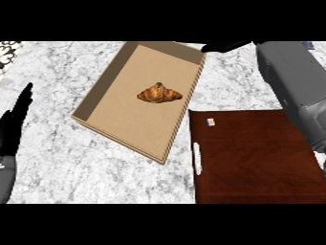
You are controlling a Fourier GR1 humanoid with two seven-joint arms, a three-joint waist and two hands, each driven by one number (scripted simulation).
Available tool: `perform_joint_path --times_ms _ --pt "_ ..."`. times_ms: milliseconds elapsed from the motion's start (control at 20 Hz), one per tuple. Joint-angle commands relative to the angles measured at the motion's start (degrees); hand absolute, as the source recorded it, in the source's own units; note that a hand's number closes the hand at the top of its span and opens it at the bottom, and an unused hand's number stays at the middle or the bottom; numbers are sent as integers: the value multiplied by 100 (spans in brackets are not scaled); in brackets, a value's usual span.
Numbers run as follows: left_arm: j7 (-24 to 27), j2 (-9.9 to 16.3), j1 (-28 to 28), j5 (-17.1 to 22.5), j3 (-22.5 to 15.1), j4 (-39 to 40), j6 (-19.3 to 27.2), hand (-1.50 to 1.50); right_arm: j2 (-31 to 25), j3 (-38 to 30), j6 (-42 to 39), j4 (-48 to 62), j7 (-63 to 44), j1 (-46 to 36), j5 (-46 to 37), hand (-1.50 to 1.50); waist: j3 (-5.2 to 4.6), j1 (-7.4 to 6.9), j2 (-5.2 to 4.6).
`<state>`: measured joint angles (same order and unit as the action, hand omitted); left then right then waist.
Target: Pick the croissant from the tray and place it in the cardboard box
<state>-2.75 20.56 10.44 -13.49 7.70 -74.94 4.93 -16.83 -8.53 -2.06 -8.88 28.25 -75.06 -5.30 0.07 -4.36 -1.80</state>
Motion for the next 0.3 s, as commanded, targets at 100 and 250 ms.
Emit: perform_joint_path --times_ms 100,250 --pt "92 43 -30 87 95 90 -99 0 -704 45 -740 88 235 112 -117 -150 0 37 10" --pt "-62 73 -11 79 84 -51 -124 0 -1155 257 -1260 159 604 493 -353 -150 7 24 -12"
